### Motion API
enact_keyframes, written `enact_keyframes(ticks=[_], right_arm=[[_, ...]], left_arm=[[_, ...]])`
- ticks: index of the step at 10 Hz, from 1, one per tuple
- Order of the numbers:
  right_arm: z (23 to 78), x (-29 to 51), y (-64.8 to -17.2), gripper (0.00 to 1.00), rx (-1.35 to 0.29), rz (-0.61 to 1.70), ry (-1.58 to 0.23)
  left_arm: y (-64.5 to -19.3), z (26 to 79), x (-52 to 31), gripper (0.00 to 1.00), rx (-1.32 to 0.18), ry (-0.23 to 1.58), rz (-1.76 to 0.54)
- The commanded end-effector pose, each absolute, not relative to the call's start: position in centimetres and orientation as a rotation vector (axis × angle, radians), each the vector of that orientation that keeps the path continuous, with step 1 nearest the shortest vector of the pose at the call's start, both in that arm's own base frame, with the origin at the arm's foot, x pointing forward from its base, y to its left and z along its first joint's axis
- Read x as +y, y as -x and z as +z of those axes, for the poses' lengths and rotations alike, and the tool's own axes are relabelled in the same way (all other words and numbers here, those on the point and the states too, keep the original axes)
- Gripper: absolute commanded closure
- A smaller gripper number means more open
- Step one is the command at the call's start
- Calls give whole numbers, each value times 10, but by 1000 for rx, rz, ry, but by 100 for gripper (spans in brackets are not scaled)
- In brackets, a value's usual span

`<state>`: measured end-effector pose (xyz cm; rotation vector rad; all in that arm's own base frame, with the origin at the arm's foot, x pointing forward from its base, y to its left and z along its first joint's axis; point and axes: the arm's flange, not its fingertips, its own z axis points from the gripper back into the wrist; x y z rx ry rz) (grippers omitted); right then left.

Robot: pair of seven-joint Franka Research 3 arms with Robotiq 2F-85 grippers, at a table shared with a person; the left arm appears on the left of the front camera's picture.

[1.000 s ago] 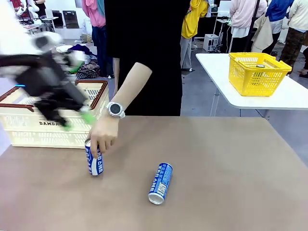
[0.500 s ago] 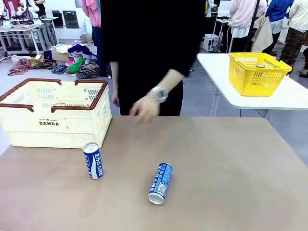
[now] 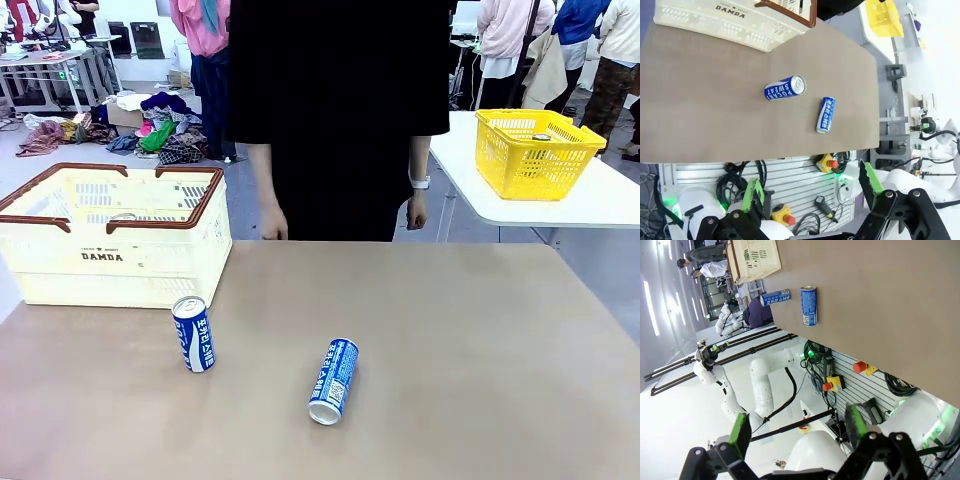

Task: Place the drinks into the Shopping basket.
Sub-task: Pick up one drink and place it into the Shopping basket.

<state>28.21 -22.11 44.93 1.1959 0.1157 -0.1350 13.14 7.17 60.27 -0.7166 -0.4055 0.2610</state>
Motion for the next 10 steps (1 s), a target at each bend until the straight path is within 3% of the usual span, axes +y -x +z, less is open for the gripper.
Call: enact_keyframes(ticks=[1, 3, 6, 10], right_arm=[[455, -221, -282, 0, 122, -147, -1201], [455, -221, -282, 0, 122, -147, -1201], [455, -221, -282, 0, 122, -147, -1201], [455, -221, -282, 0, 122, -147, -1201]], left_arm=[[-138, 559, 42, 0, -384, 695, 200], [-166, 574, 18, 0, -349, 631, 202], [-249, 588, -95, 0, -326, 650, 39], [-306, 556, -259, 0, -262, 548, -102]])
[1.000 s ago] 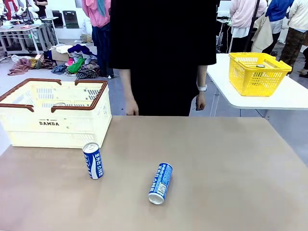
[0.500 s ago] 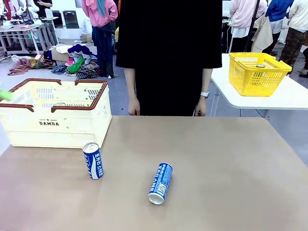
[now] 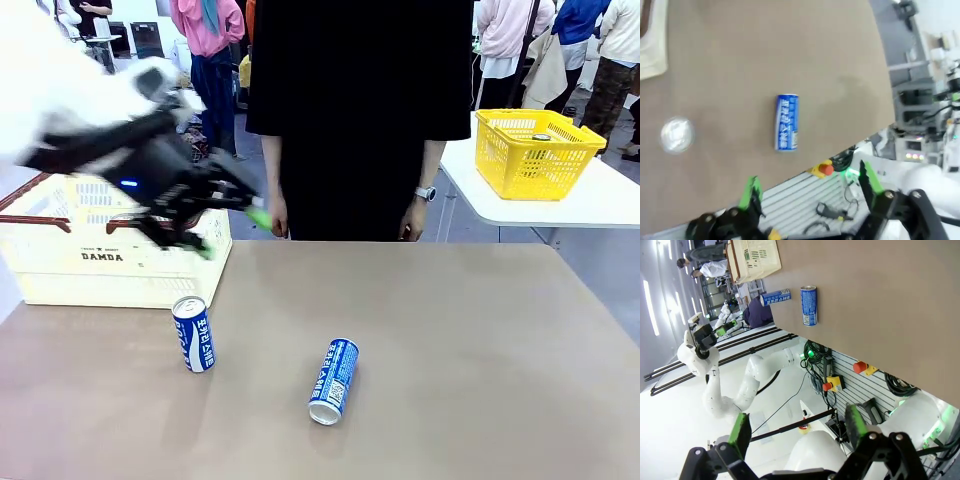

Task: Place the drinks into the Shopping basket.
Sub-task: Pick up one drink and place it into the Shopping basket.

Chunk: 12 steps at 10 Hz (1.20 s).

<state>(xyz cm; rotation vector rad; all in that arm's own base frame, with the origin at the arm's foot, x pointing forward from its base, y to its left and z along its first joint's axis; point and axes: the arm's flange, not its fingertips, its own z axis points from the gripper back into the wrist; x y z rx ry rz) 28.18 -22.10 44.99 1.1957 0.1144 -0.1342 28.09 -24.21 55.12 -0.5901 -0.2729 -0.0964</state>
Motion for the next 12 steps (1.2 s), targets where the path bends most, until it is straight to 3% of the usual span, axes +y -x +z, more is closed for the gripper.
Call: enact_keyframes(ticks=[1, 5, 12], right_arm=[[455, -221, -282, 0, 122, -147, -1201], [455, -221, -282, 0, 122, -147, -1201], [455, -221, -282, 0, 122, -147, -1201]], left_arm=[[-307, 540, -297, 0, -306, 472, -129], [-300, 451, -413, 0, -278, 313, -253], [-322, 356, -443, 0, -188, 156, -310]])
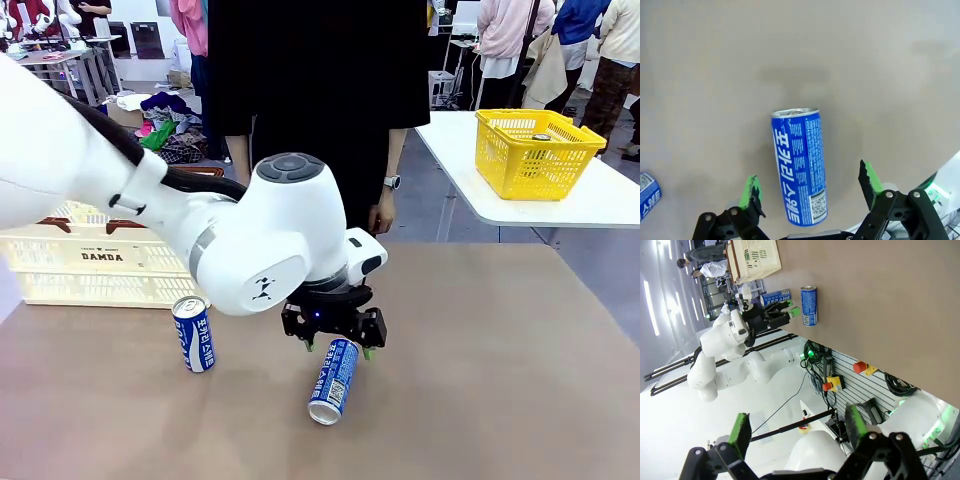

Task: Place the drinks into the Shopping basket.
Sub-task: Pick up one drink and place it into the Shopping basket.

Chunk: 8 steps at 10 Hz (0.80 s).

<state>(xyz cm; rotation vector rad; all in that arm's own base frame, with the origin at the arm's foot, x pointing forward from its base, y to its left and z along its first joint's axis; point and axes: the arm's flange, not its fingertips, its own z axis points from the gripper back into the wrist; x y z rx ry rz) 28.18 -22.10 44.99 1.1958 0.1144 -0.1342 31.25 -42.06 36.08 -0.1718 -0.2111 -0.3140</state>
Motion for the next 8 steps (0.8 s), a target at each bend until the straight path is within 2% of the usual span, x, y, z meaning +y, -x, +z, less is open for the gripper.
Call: enact_keyframes(ticks=[1, 5, 8], right_arm=[[455, -221, -282, 0, 122, -147, -1201], [455, -221, -282, 0, 122, -147, -1201], [455, -221, -282, 0, 122, -147, -1201]], left_arm=[[-328, 347, -443, 0, -160, 148, -316], [-338, 313, -444, 0, -45, 148, -315], [-341, 307, -442, 0, -15, 124, -320]])
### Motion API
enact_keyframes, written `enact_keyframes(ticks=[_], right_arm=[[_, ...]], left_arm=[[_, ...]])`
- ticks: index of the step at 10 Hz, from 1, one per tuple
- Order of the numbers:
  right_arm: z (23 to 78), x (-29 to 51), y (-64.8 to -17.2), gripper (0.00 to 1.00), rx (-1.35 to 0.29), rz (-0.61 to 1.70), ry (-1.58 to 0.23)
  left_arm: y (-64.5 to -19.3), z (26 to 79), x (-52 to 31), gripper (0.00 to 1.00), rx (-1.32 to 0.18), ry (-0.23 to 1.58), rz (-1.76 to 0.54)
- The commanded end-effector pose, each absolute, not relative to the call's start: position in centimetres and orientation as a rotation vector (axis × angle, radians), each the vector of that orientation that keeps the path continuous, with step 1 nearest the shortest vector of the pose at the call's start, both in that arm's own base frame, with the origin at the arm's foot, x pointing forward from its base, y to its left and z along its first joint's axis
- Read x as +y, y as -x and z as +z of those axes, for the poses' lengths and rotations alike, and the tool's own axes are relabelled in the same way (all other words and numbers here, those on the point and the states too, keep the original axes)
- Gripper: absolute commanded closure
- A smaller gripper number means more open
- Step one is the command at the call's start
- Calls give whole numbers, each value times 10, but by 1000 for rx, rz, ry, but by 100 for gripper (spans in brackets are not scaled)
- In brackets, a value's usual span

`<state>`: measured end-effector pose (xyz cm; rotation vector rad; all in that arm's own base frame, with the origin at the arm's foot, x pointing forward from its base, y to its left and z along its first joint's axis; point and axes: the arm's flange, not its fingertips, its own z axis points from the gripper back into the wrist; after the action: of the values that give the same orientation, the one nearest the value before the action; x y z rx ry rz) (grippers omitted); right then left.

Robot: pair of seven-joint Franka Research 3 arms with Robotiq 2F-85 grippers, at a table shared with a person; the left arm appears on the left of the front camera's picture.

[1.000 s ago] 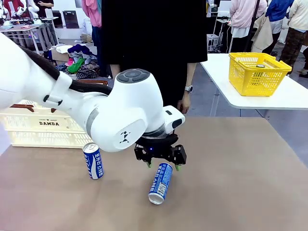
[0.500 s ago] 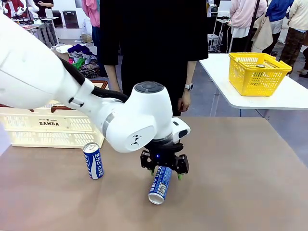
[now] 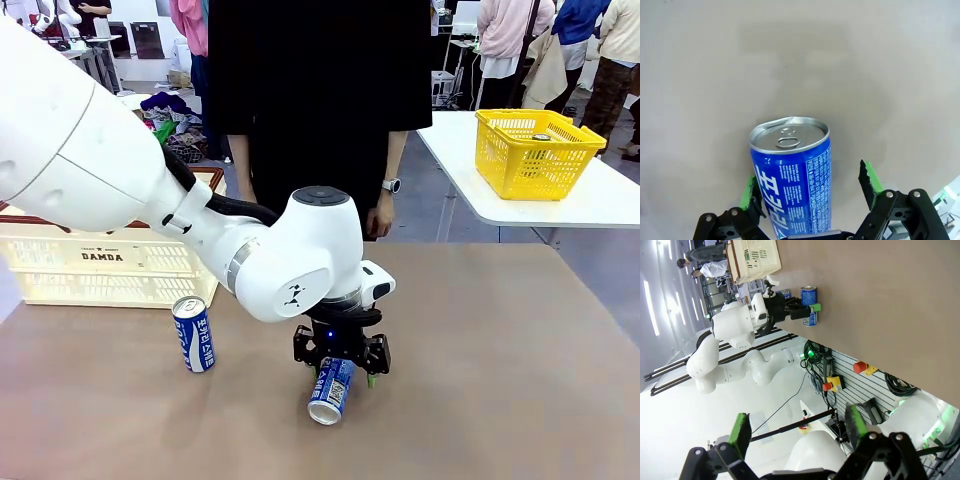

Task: Place the drinks into the Shopping basket.
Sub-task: Pick up one drink and place it into the Shopping basket.

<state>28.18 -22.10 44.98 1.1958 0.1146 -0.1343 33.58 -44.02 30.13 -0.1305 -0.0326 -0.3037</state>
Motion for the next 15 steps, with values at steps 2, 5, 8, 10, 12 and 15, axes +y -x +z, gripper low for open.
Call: enact_keyframes(ticks=[2, 5, 8, 10, 12, 15], right_arm=[[455, -221, -282, 0, 122, -147, -1201], [455, -221, -282, 0, 122, -147, -1201], [455, -221, -282, 0, 122, -147, -1201], [455, -221, -282, 0, 122, -147, -1201], [455, -221, -282, 0, 122, -147, -1201], [455, -221, -282, 0, 122, -147, -1201]], left_arm=[[-339, 307, -443, 100, -3, 100, -326], [-338, 308, -442, 100, 1, 86, -328], [-337, 312, -436, 100, -1, 87, -308], [-329, 346, -424, 100, -13, 137, -315], [-309, 435, -404, 100, -56, 248, -358], [-292, 552, -384, 100, -95, 354, -378]])
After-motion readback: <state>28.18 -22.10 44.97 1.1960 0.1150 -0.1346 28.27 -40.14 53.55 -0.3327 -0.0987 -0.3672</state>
